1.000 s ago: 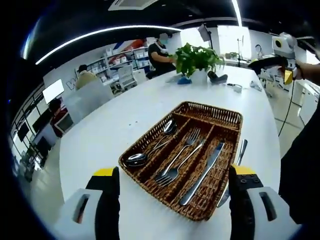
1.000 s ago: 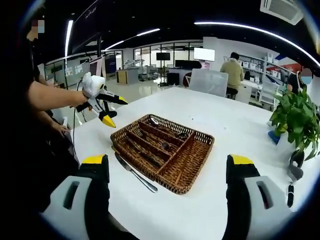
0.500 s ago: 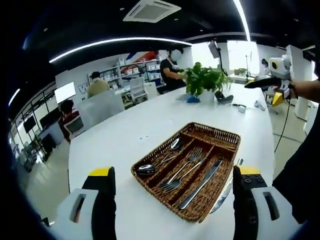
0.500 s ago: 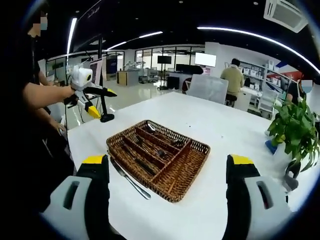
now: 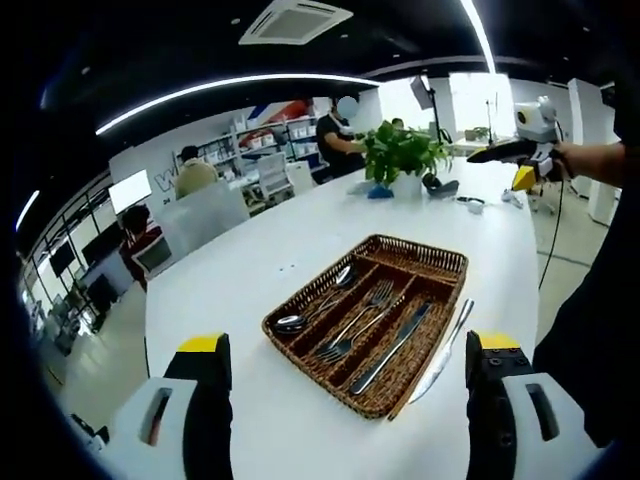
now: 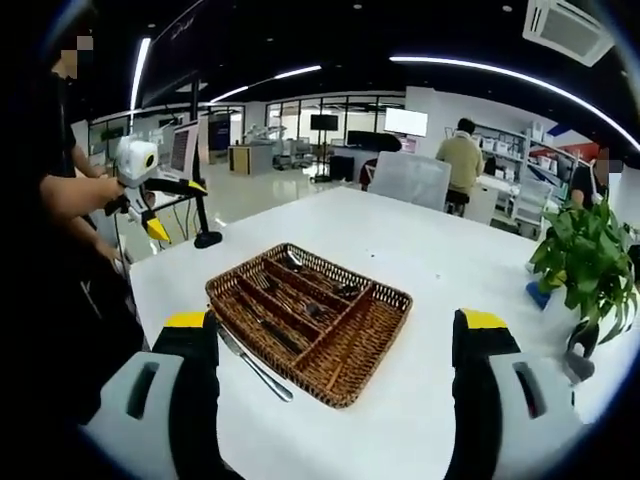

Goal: Arrange the knives, forks, and spoons in their matching storage slots by inserting each utensil handle-first until every utensil is classified and aligned in the correct compartment

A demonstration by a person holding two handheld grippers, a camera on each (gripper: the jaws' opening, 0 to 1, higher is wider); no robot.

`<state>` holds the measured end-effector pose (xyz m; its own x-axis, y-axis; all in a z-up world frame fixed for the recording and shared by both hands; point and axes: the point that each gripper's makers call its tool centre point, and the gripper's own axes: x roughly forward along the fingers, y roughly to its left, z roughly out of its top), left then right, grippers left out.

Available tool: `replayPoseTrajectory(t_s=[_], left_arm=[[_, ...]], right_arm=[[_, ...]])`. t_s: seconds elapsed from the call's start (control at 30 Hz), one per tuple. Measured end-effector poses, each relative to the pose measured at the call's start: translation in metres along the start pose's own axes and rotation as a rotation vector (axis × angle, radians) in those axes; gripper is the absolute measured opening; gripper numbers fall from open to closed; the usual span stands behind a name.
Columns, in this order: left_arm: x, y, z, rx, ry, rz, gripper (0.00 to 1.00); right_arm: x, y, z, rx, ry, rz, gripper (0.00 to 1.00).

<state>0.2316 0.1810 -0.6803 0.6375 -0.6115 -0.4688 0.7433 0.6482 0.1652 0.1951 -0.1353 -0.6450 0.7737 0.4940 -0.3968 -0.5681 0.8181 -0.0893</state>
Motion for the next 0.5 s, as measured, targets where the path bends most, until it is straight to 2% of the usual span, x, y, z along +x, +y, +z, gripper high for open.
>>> replayPoseTrajectory(t_s=[0.2,0.5], left_arm=[[-0.0085,0.0016,0.0076,-0.011,-0.024,0.017,0.99],[-0.0114,0.0014,0.0047,0.004,-0.004,0.029,0.99]], right_arm=[[0.0,0.0053,-0.01,-0.001,0.021,0.024,1.0],[-0.0006,0.0093,-0.0097,-0.004,0.018,0.03,1.0]])
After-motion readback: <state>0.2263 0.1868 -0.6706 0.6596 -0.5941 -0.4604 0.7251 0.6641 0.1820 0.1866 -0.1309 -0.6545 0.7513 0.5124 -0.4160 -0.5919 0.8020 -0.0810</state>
